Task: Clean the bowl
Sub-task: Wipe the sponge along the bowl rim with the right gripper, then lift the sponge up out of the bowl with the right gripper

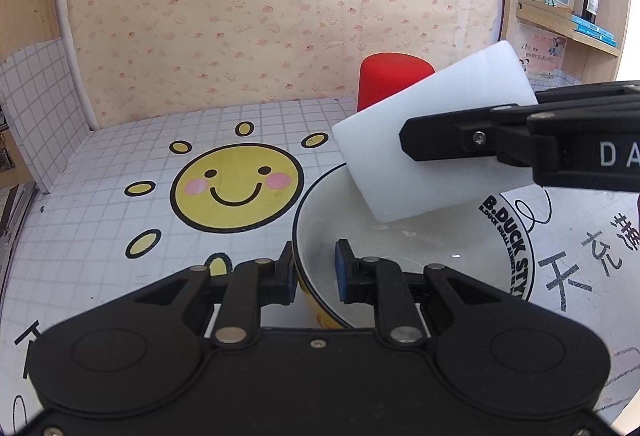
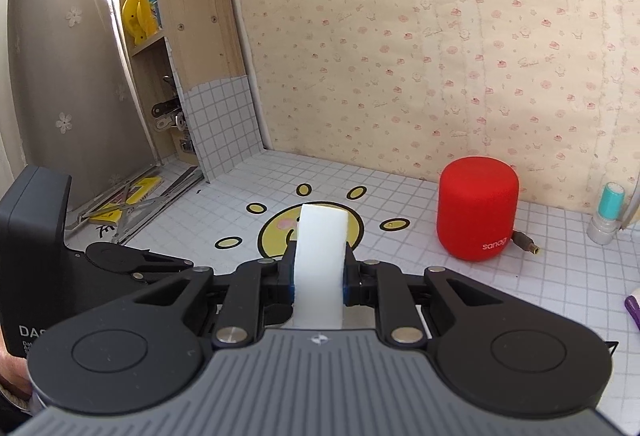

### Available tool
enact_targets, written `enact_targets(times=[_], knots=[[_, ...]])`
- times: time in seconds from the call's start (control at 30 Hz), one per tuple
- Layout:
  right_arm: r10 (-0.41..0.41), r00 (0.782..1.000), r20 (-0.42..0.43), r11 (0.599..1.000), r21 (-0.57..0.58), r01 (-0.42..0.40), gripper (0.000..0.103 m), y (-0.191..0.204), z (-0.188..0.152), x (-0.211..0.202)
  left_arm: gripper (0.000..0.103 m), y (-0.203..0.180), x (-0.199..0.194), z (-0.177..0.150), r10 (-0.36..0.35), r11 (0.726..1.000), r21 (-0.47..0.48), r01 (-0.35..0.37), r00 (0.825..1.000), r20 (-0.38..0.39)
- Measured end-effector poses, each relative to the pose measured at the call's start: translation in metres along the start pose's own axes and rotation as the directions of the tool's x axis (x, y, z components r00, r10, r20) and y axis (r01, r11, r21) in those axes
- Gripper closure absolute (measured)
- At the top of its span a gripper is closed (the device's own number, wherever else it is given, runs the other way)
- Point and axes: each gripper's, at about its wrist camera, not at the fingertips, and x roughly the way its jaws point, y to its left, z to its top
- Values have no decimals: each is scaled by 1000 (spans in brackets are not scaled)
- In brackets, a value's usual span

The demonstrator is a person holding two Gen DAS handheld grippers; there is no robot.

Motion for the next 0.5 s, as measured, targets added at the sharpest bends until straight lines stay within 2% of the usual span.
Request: enact_targets(times=[0.3,0.5], knots=[[-45,999,7,999,14,45,83,-6,-11,-15,83,0,-1,-2,12,1000,-9,-12,1000,2],[-7,1000,30,997,83,4,83,-15,-12,-22,83,3,0,-1,-12,1000,7,12,1000,3]])
